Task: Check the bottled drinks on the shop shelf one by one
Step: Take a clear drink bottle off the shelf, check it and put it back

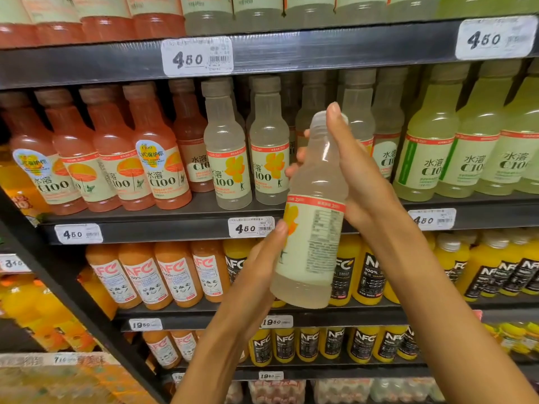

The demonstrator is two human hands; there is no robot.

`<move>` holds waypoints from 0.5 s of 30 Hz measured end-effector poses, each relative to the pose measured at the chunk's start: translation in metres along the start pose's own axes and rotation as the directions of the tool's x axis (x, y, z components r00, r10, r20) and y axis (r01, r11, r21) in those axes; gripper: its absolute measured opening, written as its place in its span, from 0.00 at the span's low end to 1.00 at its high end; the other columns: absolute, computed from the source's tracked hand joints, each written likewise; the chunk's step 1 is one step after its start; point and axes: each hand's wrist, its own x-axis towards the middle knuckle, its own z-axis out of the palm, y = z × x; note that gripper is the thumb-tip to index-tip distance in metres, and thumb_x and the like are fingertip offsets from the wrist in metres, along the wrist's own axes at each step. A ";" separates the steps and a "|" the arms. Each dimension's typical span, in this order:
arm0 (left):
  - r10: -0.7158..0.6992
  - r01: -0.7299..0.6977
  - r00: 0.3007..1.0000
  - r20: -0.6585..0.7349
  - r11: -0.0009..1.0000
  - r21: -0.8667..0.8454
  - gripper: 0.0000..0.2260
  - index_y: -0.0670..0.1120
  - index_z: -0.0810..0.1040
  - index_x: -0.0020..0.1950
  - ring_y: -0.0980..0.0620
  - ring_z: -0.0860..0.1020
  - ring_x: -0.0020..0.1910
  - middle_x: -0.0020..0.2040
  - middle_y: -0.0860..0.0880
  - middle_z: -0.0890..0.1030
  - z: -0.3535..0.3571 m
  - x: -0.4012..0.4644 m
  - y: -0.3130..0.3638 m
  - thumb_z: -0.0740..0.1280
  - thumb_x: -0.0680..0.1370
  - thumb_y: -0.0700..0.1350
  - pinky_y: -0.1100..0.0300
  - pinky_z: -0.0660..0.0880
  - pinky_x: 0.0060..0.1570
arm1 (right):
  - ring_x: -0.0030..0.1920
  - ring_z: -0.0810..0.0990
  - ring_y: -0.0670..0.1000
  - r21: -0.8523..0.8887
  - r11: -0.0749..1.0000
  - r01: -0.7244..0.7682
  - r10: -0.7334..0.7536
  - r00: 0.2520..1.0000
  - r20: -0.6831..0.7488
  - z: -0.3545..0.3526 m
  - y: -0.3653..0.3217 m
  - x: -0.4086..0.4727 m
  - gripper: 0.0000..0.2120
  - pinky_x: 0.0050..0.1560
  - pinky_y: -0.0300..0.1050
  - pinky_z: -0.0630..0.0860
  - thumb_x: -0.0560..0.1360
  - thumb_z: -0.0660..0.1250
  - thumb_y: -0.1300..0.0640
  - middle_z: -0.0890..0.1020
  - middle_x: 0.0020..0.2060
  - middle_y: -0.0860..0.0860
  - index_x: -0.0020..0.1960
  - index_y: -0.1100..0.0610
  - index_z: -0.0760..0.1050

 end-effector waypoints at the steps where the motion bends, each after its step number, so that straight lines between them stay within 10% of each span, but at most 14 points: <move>1: 0.001 -0.001 1.000 -0.009 0.999 0.033 0.30 0.60 0.76 0.64 0.51 0.78 0.61 0.61 0.53 0.81 0.001 0.000 -0.001 0.64 0.66 0.73 0.47 0.71 0.64 | 0.43 0.85 0.54 -0.041 0.999 0.008 -0.009 1.000 -0.020 0.000 -0.001 0.000 0.21 0.40 0.45 0.81 0.77 0.60 0.39 0.83 0.38 0.52 0.57 0.55 0.73; 7: 0.026 0.039 0.978 0.206 0.951 -0.306 0.28 0.47 0.76 0.65 0.45 0.82 0.42 0.50 0.41 0.82 0.008 -0.002 0.005 0.58 0.76 0.65 0.53 0.78 0.41 | 0.46 0.85 0.53 0.082 0.996 -0.043 0.038 0.998 0.058 0.000 -0.006 0.001 0.21 0.42 0.46 0.82 0.79 0.59 0.42 0.85 0.43 0.54 0.63 0.55 0.71; 15: -0.019 0.238 0.909 0.417 0.845 -0.479 0.33 0.36 0.68 0.68 0.45 0.81 0.38 0.47 0.39 0.81 0.001 -0.003 0.008 0.58 0.76 0.62 0.54 0.78 0.37 | 0.36 0.85 0.51 0.223 0.974 -0.027 0.054 0.991 -0.119 0.004 0.008 0.005 0.17 0.38 0.46 0.81 0.76 0.66 0.44 0.83 0.37 0.52 0.57 0.55 0.73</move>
